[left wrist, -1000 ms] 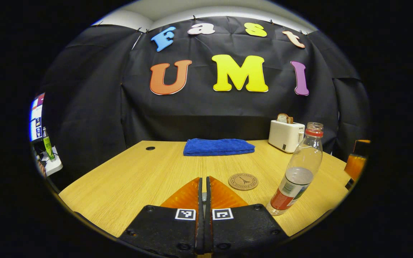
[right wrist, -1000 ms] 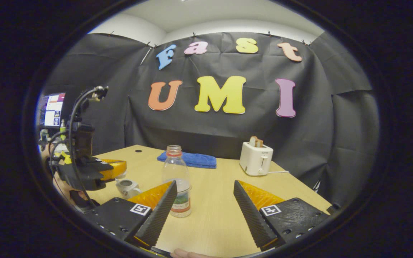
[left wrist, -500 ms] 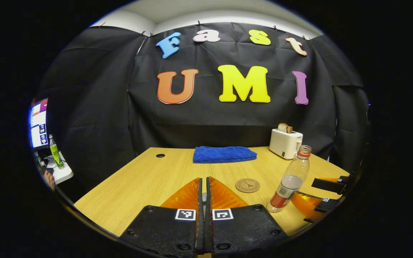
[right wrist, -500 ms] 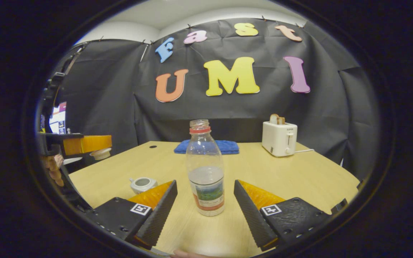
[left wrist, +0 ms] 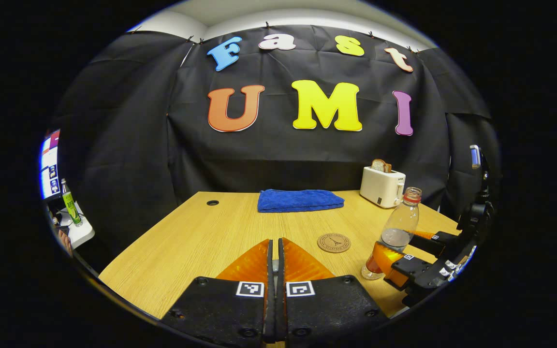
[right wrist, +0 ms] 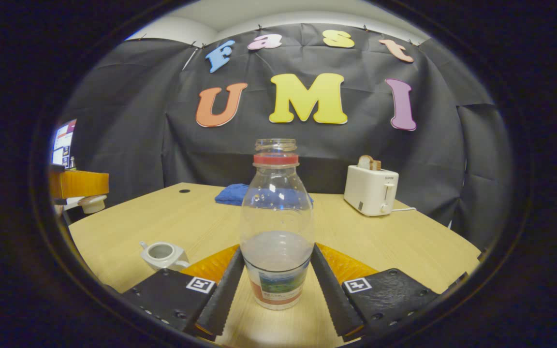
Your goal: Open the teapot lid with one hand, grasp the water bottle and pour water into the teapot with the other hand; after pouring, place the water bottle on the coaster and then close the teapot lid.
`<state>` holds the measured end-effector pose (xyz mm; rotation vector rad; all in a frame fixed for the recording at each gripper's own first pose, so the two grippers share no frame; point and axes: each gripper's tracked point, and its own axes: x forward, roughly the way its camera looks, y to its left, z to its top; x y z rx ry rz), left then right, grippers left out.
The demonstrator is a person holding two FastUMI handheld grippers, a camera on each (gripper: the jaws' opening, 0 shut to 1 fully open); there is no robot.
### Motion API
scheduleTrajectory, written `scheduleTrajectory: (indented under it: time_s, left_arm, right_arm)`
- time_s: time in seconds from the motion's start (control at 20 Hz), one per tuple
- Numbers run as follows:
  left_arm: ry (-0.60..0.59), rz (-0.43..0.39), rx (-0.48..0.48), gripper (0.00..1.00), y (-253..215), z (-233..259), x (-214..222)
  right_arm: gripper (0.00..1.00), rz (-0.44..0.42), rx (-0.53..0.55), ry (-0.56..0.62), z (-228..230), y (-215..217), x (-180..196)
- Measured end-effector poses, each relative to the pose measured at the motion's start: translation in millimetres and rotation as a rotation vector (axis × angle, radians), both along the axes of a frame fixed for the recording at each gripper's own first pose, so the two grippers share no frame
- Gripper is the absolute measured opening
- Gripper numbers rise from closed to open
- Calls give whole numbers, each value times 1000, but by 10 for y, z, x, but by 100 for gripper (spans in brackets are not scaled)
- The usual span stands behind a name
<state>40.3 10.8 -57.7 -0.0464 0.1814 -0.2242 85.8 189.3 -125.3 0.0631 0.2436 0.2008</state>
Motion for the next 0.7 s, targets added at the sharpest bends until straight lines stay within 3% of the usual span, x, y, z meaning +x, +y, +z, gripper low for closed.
scheduleTrajectory:
  time_s: [0.05, 0.35, 0.5, 0.7]
  left_arm:
    - [1, 1, -2, 3, 13, 2, 13]
    - [0, 2, 4, 3, 78, 16, -18]
    - [-22, 1, 15, 3, 125, 99, -72]
    - [-45, -16, 9, 3, 173, 200, -144]
  right_arm:
    - [76, -9, -2, 5, -6, -13, -7]
    - [72, -38, -54, -5, 46, -147, -29]
    - [72, -46, -161, -25, 153, -249, -16]
    - [72, -54, -399, -45, 267, -323, 59]
